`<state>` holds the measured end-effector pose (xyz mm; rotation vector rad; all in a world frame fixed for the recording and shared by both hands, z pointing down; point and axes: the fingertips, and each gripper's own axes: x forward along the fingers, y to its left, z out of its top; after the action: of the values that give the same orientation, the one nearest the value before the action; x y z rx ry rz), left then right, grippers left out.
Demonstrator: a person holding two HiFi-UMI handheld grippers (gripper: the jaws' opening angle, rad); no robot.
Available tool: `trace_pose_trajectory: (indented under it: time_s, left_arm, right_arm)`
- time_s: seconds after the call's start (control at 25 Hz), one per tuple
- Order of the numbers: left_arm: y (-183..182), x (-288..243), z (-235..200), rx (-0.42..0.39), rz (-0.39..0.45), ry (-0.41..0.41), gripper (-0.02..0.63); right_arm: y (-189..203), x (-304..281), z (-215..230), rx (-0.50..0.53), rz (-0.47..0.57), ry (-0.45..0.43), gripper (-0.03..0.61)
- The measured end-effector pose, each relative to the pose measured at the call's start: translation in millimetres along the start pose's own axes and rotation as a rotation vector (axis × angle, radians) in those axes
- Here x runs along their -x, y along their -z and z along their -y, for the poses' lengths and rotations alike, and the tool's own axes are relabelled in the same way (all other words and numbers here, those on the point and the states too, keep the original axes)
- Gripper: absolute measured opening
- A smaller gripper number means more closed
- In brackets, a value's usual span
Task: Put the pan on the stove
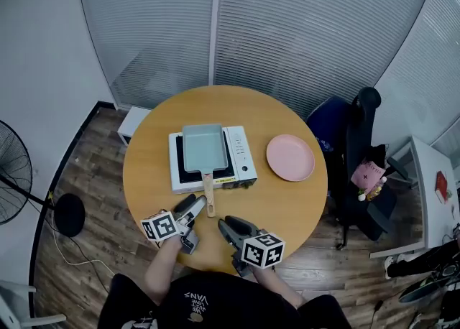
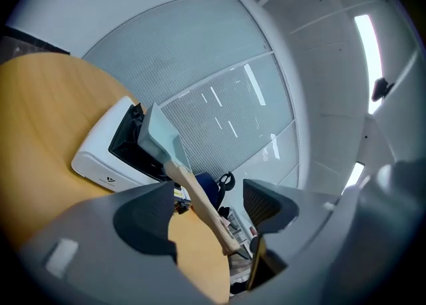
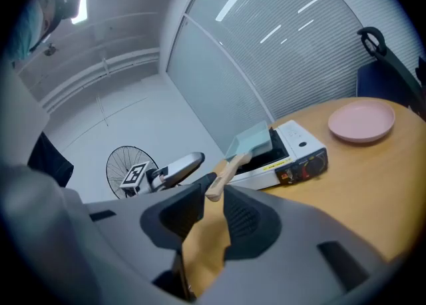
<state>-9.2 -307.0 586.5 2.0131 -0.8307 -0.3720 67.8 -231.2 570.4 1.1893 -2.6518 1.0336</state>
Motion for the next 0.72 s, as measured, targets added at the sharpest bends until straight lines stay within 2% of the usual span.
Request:
trace_pose_trajectory:
  time_s: [0.08,0.2,0.36,0.52,0.72]
  left_arm:
    - [0,10,7,-0.047,0.012,-0.017,0.318]
    - [3,25,20,-0.103,0.034,-0.026,0.214]
    - [12,42,42,-0.177,0.046,-0.019,0.128]
    - [33,47,66,-0.275,0.015,-0.004,0.046]
    - [70,49,88,-0.342,-0.057,0.027,0.012]
  right_arm:
    - [2,11,-1,0.01,0.012,0.008,0.092]
    - [9,27,-7,0.026,0.019,0.004,0.054]
    - [20,46,-18,0.055,0.021,0.0,0.031]
    - [30,67,-22,0.072,0.028,0.004,0.021]
    - [45,91,-28,0.079,0.04,0.011,0.013]
